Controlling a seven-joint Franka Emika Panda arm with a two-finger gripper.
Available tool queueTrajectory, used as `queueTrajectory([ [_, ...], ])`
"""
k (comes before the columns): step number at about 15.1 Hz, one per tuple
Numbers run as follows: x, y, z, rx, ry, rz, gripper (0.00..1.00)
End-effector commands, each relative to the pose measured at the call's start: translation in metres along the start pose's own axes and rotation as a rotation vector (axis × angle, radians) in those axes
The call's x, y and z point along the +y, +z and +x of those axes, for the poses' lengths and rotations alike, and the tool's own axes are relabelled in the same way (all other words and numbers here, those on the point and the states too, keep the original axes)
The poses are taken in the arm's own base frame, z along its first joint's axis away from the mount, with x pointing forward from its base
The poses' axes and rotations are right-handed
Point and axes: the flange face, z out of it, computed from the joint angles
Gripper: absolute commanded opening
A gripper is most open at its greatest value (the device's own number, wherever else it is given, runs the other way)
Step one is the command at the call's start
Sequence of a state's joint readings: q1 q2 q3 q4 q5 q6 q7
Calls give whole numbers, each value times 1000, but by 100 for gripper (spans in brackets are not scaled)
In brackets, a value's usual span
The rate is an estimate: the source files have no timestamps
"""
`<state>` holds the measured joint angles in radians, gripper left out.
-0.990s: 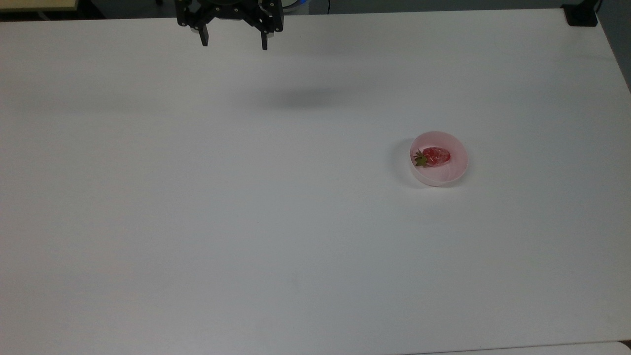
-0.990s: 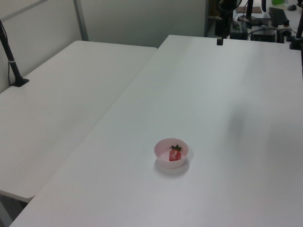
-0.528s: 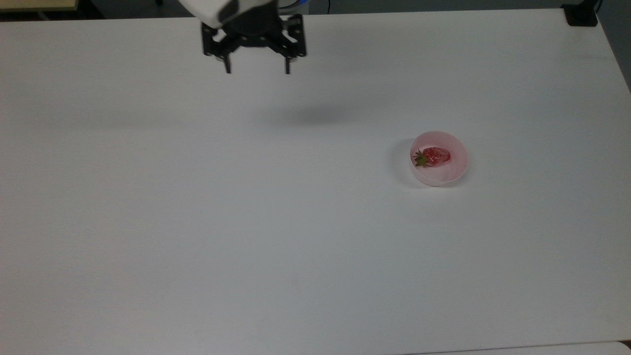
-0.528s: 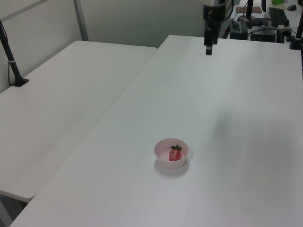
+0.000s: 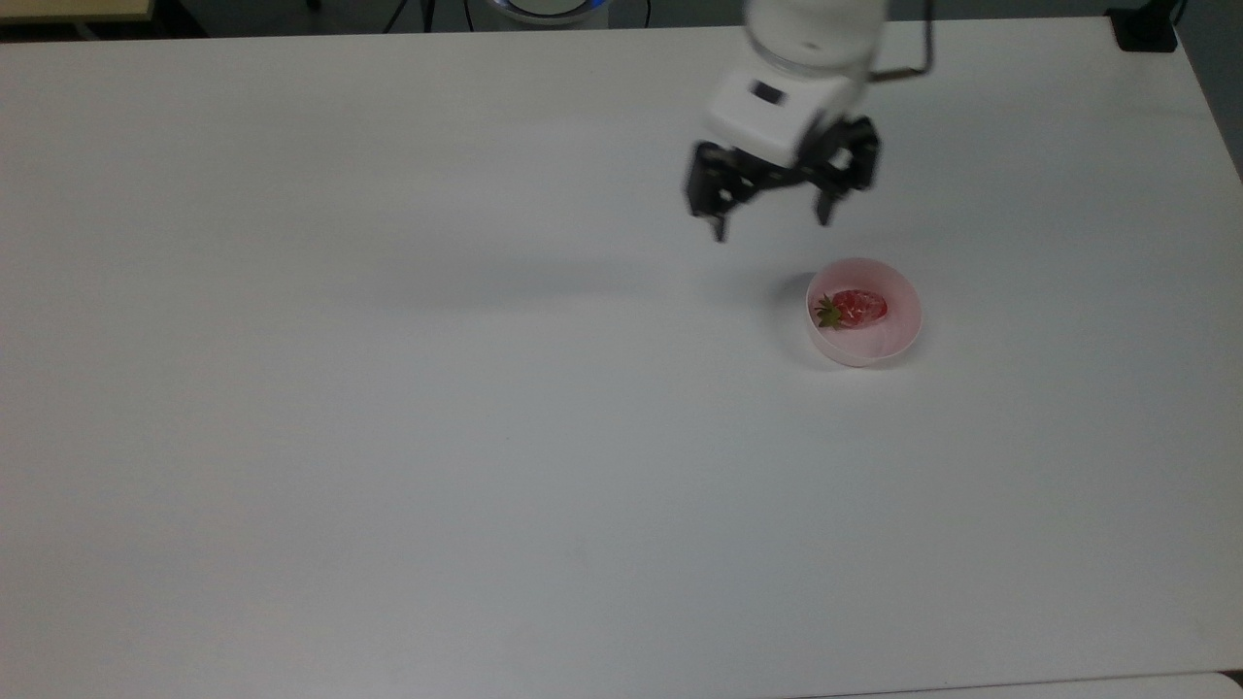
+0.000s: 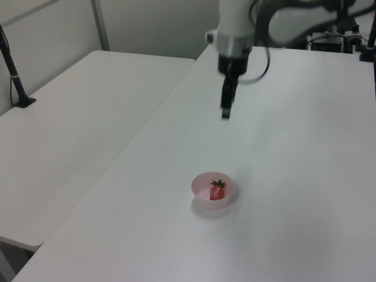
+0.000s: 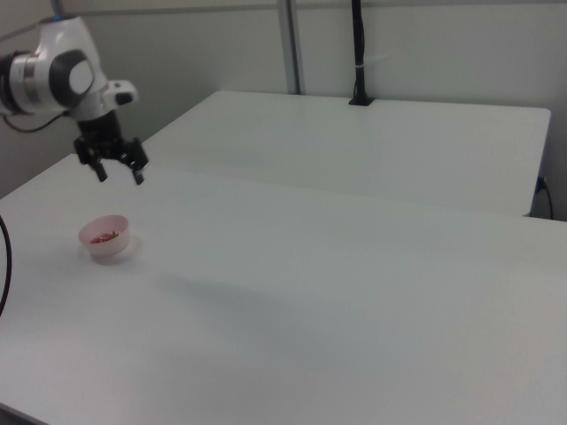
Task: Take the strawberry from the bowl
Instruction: 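Lower the gripper into the pink bowl around the red strawberry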
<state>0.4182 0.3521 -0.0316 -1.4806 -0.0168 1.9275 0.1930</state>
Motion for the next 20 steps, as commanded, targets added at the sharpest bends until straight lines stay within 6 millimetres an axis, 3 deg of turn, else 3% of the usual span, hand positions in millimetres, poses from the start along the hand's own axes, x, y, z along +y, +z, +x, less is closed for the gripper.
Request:
queueTrajectory([
  [1,-71,58,12,24,4,3,100],
  [3,-100,87,14,41,-9,-14,99],
  [6,-121,126,13,47,-20,-35,94],
  [13,-120,145,11,27,-32,-43,86],
  [17,-103,144,15,21,-59,-56,86],
  [20,-97,154,11,-1,-95,-66,86],
])
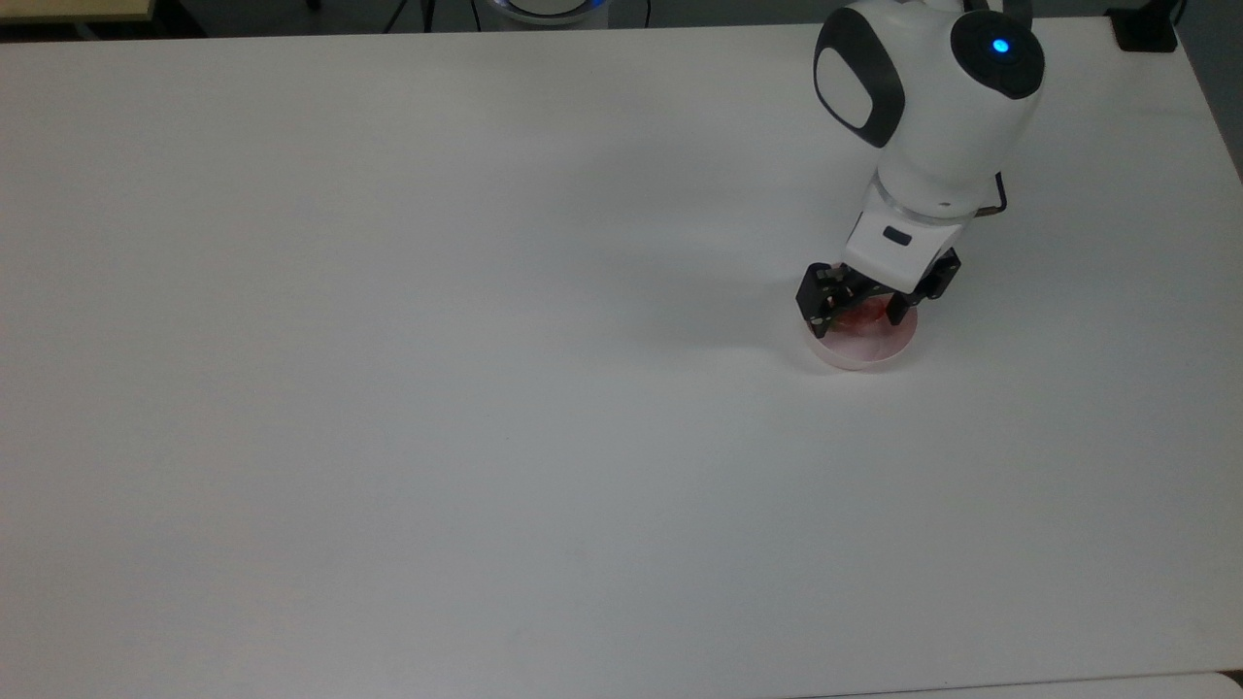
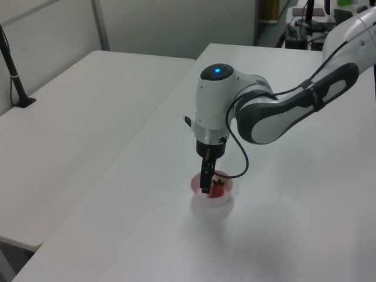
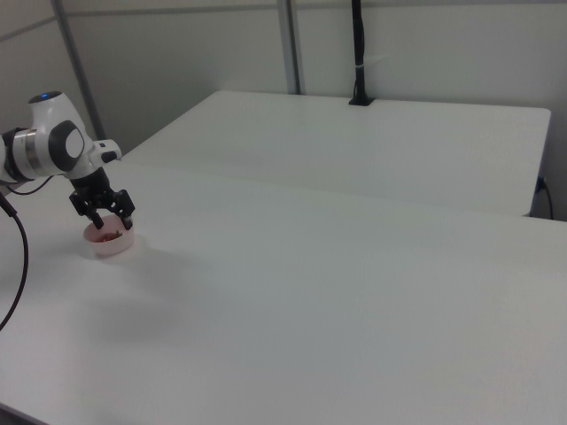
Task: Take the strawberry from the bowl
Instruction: 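Lower the gripper into the pink bowl around the red strawberry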
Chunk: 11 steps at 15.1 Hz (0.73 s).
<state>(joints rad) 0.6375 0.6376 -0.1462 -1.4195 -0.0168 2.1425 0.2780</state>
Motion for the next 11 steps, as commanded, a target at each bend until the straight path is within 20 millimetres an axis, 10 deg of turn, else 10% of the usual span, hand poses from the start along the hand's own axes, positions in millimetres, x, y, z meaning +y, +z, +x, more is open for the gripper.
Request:
queueTrajectory([
  [1,2,9,-5,-23,-45,-9,86],
  [6,-8,19,-13,-45,-62,-11,80],
  [11,-20,32,-25,-73,-143,-32,45],
])
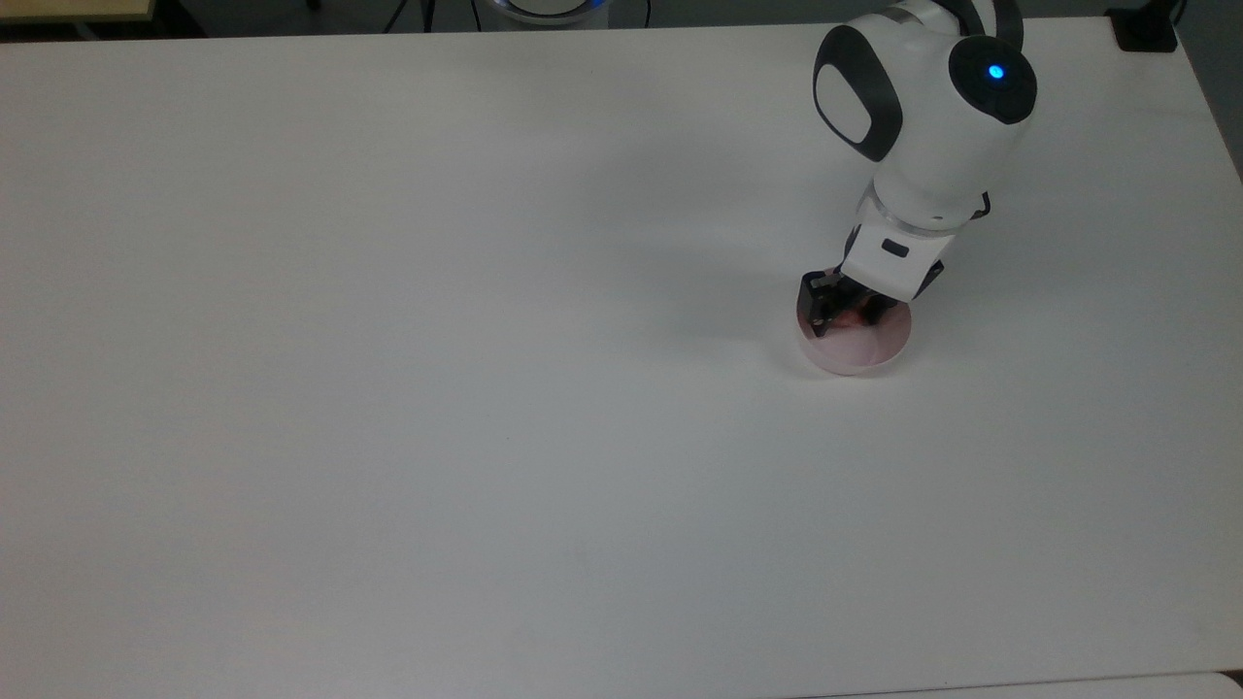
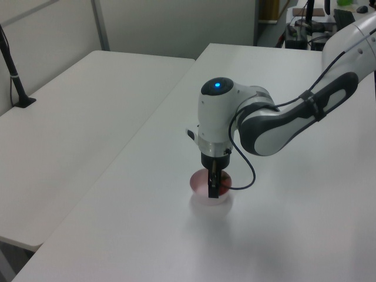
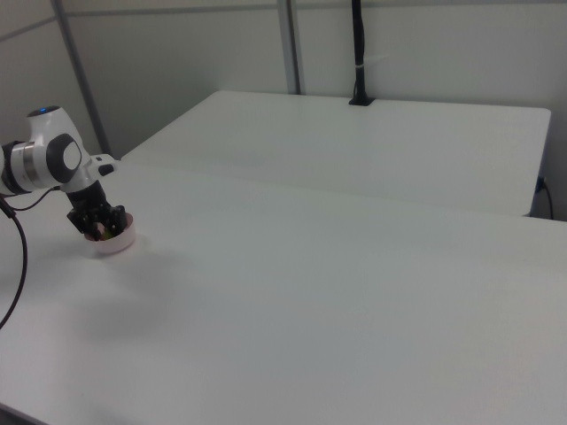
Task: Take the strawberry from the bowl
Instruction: 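Close the gripper on the strawberry inside the bowl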
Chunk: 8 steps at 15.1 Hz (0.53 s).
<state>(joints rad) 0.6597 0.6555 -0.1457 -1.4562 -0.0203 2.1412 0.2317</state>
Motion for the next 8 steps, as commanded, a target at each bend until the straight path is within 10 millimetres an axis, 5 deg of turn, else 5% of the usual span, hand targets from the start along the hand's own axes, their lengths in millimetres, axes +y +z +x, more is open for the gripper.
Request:
queueTrajectory([
  [1,-6,4,-9,-27,-84,-17,39],
  [8,2,-22,-7,-25,-73,-6,31],
])
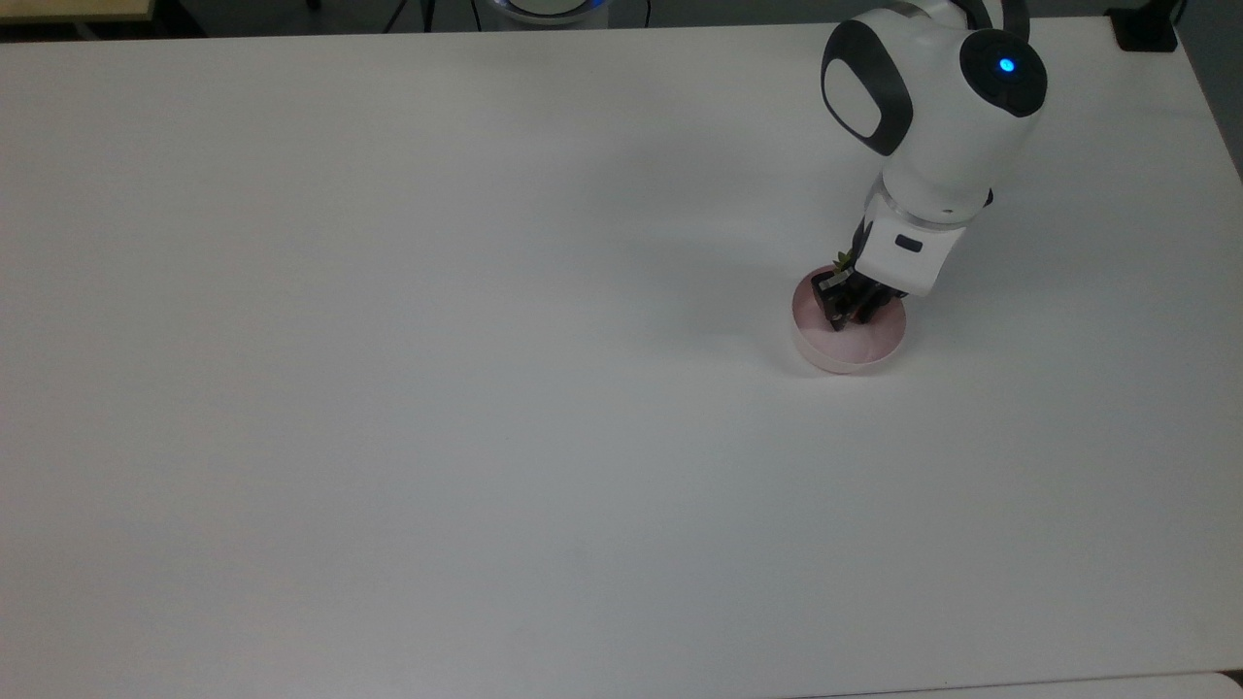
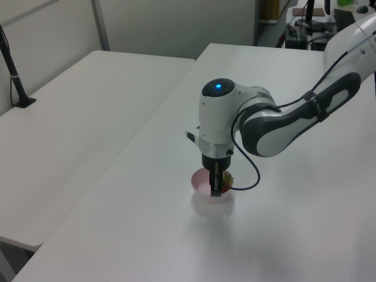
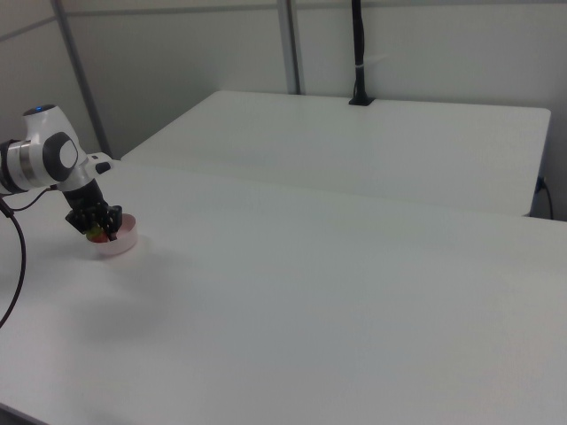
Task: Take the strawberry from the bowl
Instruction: 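Close the gripper on the strawberry inside the bowl, then lift the strawberry out of the bowl and carry it aside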
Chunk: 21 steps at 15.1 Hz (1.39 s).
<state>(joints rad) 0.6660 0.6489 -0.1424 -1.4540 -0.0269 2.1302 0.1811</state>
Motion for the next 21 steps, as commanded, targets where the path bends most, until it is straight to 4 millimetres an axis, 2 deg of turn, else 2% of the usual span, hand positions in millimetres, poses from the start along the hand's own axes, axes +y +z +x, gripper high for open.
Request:
queueTrajectory([
  [1,8,-19,-6,-23,-8,0,30],
  [6,17,-36,-9,-34,5,3,28],
  [10,36,-55,-10,-44,7,21,24],
  [13,42,-57,-10,-44,14,23,24],
  [15,57,-73,-9,-23,37,25,24],
  [18,96,-93,-10,-15,63,26,24],
  [19,117,-93,-10,-12,69,18,24],
  [21,173,-89,-11,-8,79,-9,24],
])
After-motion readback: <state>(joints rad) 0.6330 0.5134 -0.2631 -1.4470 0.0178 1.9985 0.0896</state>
